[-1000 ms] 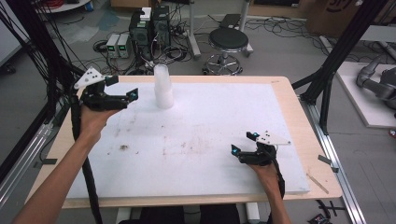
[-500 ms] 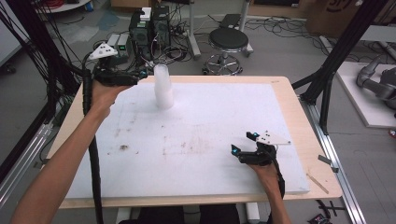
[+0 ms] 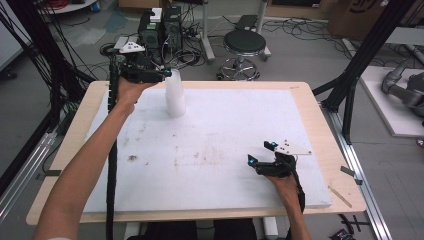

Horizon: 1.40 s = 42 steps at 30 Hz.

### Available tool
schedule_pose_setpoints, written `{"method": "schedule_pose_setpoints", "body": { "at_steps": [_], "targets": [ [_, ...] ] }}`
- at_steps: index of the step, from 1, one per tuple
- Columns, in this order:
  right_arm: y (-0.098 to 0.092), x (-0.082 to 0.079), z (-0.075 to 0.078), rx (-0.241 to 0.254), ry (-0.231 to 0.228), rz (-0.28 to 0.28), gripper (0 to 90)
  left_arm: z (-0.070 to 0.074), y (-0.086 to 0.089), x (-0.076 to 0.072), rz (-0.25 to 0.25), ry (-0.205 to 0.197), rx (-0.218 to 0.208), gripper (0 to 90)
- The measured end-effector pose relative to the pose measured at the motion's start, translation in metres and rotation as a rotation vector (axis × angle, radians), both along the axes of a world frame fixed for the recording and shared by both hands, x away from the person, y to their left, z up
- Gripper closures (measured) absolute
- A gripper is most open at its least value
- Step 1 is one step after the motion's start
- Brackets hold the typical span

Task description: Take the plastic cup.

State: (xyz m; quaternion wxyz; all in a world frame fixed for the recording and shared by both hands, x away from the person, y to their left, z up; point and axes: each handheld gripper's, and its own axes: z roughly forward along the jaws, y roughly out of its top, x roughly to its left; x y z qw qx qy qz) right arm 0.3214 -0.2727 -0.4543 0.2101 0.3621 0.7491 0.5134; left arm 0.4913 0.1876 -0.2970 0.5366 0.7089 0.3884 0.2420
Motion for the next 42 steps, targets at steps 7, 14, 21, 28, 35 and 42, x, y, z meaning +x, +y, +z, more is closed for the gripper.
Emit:
{"method": "schedule_pose_setpoints", "body": {
  "at_steps": [7, 14, 21, 28, 35, 42],
  "targets": [
    [0.0, 0.0, 0.0, -0.004, -0.002, -0.004, 14.0, -0.006, -0.009, 0.016, 0.009, 0.023, -0.01, 6.7],
    [0.001, 0.001, 0.0, -0.005, 0.0, -0.004, 14.0, -0.008, -0.023, 0.034, 0.007, 0.056, 0.033, 6.7],
    [0.001, 0.001, 0.0, -0.008, 0.009, -0.002, 14.0, -0.014, -0.032, 0.045, 0.005, 0.109, 0.09, 6.7],
    [0.001, 0.0, 0.0, -0.015, -0.003, -0.002, 14.0, -0.027, -0.029, 0.057, -0.05, 0.179, 0.142, 10.0],
    [0.002, 0.0, 0.0, -0.016, 0.0, -0.006, 14.0, -0.036, -0.028, 0.063, -0.075, 0.214, 0.154, 10.1],
    [0.002, 0.0, 0.0, -0.02, -0.005, -0.009, 14.0, -0.041, -0.032, 0.065, -0.098, 0.233, 0.191, 10.7]
  ]
}}
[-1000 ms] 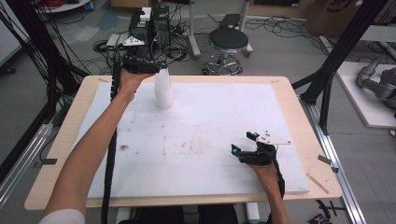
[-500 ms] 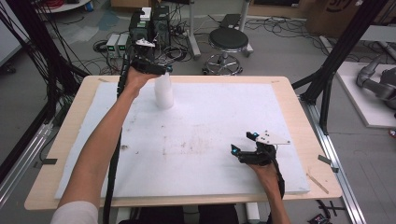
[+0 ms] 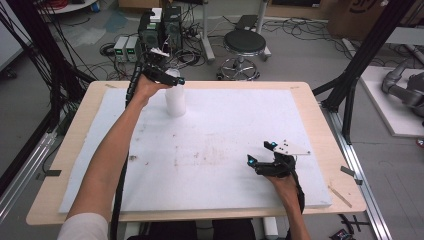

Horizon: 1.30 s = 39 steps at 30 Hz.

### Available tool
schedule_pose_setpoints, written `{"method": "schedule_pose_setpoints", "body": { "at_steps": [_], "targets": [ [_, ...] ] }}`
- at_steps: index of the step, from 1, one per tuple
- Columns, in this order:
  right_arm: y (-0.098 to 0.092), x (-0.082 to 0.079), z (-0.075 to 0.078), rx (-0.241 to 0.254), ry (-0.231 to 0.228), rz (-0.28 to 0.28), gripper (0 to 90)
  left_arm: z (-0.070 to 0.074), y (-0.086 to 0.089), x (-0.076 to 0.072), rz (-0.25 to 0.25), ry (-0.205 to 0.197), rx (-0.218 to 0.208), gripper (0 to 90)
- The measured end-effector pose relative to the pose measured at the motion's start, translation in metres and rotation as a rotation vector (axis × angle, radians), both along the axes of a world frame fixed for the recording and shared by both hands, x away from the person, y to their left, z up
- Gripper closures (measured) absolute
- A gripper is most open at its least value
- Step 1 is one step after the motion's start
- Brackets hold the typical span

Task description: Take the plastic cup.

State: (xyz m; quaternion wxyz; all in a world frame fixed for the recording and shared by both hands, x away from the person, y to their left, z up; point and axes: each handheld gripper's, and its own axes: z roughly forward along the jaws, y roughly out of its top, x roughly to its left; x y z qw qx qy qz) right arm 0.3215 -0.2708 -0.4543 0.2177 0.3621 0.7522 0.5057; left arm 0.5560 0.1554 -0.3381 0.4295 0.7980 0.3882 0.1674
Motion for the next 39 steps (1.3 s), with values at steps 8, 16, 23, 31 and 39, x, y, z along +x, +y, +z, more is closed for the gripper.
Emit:
{"method": "schedule_pose_setpoints", "body": {
  "at_steps": [8, 16, 23, 31, 39],
  "targets": [
    [-0.0001, 0.0003, 0.0, -0.001, 0.006, 0.001, 14.0, -0.0001, -0.0008, -0.0011, -0.024, 0.005, 0.025, 16.3],
    [-0.0003, 0.0008, 0.0, 0.0, 0.007, 0.003, 14.0, -0.0011, -0.0025, -0.0017, -0.045, 0.018, 0.057, 23.2],
    [0.0005, 0.001, 0.0, -0.005, 0.011, 0.004, 14.0, -0.0016, -0.0045, -0.0018, -0.053, 0.02, 0.065, 26.8],
    [0.0003, 0.0009, 0.0, -0.002, 0.014, 0.001, 14.0, -0.0009, -0.0051, -0.0025, -0.069, 0.019, 0.071, 34.1],
    [0.0004, 0.0009, -0.0001, -0.003, 0.013, 0.0, 14.0, -0.0009, -0.0082, -0.0033, -0.077, 0.016, 0.078, 36.3]
  ]
}}
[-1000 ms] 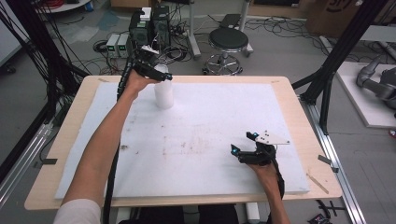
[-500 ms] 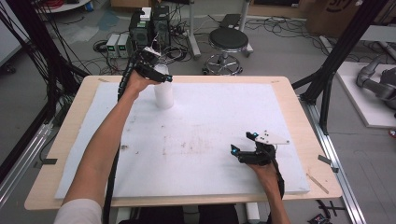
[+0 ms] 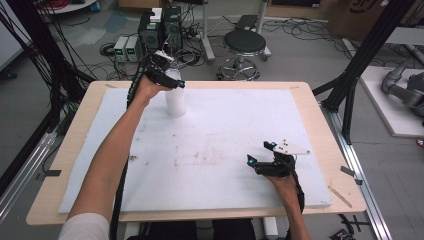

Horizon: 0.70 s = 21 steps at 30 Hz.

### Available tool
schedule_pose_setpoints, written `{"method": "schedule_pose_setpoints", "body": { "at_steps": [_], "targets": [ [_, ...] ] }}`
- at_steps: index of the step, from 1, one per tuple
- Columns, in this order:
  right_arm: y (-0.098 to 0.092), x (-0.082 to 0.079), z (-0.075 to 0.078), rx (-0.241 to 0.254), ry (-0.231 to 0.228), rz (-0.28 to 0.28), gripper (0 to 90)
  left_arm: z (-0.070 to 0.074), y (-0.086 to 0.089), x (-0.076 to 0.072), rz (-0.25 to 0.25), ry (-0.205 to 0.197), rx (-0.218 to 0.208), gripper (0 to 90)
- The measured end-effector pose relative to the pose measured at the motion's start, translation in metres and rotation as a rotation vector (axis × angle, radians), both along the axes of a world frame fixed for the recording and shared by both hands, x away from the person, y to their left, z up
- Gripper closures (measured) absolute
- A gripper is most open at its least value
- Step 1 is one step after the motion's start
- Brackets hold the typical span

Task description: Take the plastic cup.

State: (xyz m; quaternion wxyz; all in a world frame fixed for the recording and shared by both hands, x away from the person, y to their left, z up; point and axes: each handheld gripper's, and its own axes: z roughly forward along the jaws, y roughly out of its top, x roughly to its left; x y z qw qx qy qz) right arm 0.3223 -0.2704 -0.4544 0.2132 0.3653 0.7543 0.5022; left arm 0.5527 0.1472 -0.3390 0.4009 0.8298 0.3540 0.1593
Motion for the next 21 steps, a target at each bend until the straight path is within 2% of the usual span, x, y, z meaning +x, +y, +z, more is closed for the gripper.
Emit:
{"method": "schedule_pose_setpoints", "body": {
  "at_steps": [13, 18, 21],
  "targets": [
    [0.0001, 0.0004, 0.0, -0.001, 0.003, 0.0, 14.0, 0.0019, -0.0001, -0.0012, 0.004, 0.0, 0.014, 36.4],
    [0.0, 0.0007, 0.0, -0.003, 0.0, 0.001, 14.0, 0.0045, 0.0012, -0.0024, 0.009, -0.003, 0.004, 36.4],
    [0.0001, 0.0009, -0.0001, -0.004, 0.0, 0.002, 14.0, 0.0087, 0.0027, -0.0033, 0.008, -0.007, -0.017, 36.4]
  ]
}}
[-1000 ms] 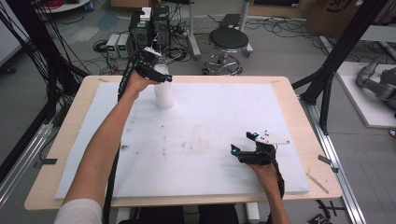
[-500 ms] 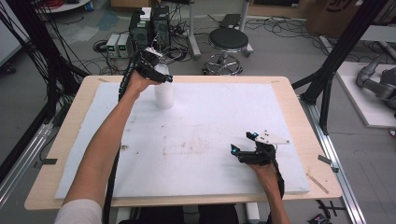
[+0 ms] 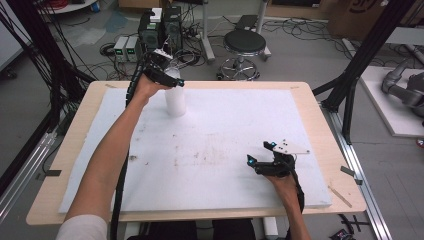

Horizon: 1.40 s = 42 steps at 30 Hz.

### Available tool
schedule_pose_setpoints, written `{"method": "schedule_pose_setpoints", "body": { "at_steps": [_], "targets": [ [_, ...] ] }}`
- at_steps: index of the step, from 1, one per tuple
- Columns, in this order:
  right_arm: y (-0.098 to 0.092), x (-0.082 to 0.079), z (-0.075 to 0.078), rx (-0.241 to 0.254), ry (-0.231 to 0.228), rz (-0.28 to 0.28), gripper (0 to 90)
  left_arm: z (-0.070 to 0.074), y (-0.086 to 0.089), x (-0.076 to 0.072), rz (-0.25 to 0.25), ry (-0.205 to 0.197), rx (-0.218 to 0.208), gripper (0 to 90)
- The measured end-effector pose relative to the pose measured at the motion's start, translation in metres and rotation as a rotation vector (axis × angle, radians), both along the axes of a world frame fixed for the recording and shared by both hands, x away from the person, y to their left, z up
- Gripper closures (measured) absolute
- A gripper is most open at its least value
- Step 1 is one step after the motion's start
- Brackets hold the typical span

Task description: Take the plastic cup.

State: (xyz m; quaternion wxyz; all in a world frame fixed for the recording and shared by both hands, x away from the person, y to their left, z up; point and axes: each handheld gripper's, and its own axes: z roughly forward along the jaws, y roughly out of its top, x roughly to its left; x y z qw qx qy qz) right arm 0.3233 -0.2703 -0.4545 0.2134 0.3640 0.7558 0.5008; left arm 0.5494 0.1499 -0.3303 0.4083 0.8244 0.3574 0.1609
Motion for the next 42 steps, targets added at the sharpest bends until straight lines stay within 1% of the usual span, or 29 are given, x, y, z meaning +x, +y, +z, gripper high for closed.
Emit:
{"method": "schedule_pose_setpoints", "body": {
  "at_steps": [4, 6, 7, 8, 11, 13, 16, 17, 19, 22, 24, 26, 28, 30, 31, 32, 35, 36, 37, 39, 40, 42],
  "targets": [
    [0.0, 0.0, 0.0, -0.001, 0.004, 0.0, 14.0, 0.014, 0.001, -0.001, -0.009, -0.007, -0.012, 36.4],
    [0.0, 0.0, 0.0, -0.002, 0.001, 0.0, 14.0, 0.025, 0.001, -0.001, -0.013, -0.019, -0.012, 36.4],
    [0.0, 0.0, 0.0, 0.0, 0.002, 0.002, 14.0, 0.032, 0.001, -0.002, -0.015, -0.032, -0.018, 36.4],
    [0.0, 0.0, 0.0, 0.002, 0.002, 0.0, 14.0, 0.036, 0.002, -0.002, -0.015, -0.033, -0.024, 36.7],
    [0.0, 0.0, 0.0, 0.002, 0.002, -0.001, 14.0, 0.054, 0.004, -0.004, -0.013, -0.052, -0.019, 36.7],
    [0.0, 0.0, 0.0, 0.001, 0.002, 0.0, 14.0, 0.065, 0.005, -0.006, -0.012, -0.071, -0.036, 36.9],
    [0.0, 0.0, 0.0, 0.003, 0.006, 0.001, 14.0, 0.079, 0.008, -0.009, -0.014, -0.084, -0.025, 37.1],
    [0.0, 0.0, 0.0, 0.003, 0.006, 0.001, 14.0, 0.082, 0.01, -0.01, -0.014, -0.096, -0.021, 37.1],
    [0.0, 0.0, 0.0, 0.005, 0.005, 0.0, 14.0, 0.084, 0.012, -0.012, -0.007, -0.101, -0.033, 37.4],
    [0.0, 0.0, 0.0, 0.005, 0.0, 0.001, 14.0, 0.083, 0.015, -0.012, -0.005, -0.088, -0.011, 37.4],
    [0.0, -0.001, 0.0, 0.005, 0.001, 0.0, 14.0, 0.083, 0.016, -0.013, -0.002, -0.085, -0.016, 37.4],
    [0.0, -0.001, 0.0, 0.004, 0.003, 0.0, 14.0, 0.084, 0.015, -0.013, -0.007, -0.091, -0.012, 37.4],
    [0.0, 0.0, 0.0, 0.004, 0.002, 0.001, 14.0, 0.085, 0.014, -0.015, -0.012, -0.094, -0.017, 37.4],
    [0.0, 0.0, 0.0, 0.004, 0.006, 0.002, 14.0, 0.086, 0.012, -0.018, -0.014, -0.112, -0.003, 37.4],
    [0.0, 0.001, 0.0, 0.004, 0.002, 0.002, 14.0, 0.085, 0.012, -0.021, -0.022, -0.123, -0.01, 37.4],
    [0.0, 0.0, 0.0, 0.006, 0.01, 0.0, 14.0, 0.085, 0.011, -0.024, -0.03, -0.124, -0.018, 37.4],
    [-0.001, 0.0, 0.0, 0.013, 0.006, 0.002, 14.0, 0.083, 0.012, -0.037, -0.054, -0.12, 0.002, 37.4],
    [-0.001, 0.0, 0.0, 0.013, 0.006, 0.002, 14.0, 0.082, 0.013, -0.041, -0.059, -0.114, -0.002, 37.4],
    [-0.001, 0.0, 0.0, 0.012, -0.001, 0.004, 14.0, 0.082, 0.014, -0.047, -0.071, -0.121, -0.003, 37.4],
    [-0.001, -0.001, 0.0, 0.012, -0.001, 0.004, 14.0, 0.081, 0.017, -0.057, -0.088, -0.138, -0.027, 37.4],
    [-0.001, -0.001, 0.0, 0.012, -0.001, 0.004, 14.0, 0.081, 0.019, -0.062, -0.101, -0.136, -0.031, 37.4],
    [-0.001, -0.001, 0.0, 0.012, -0.008, 0.006, 14.0, 0.081, 0.022, -0.073, -0.118, -0.15, -0.054, 37.5]
  ]
}}
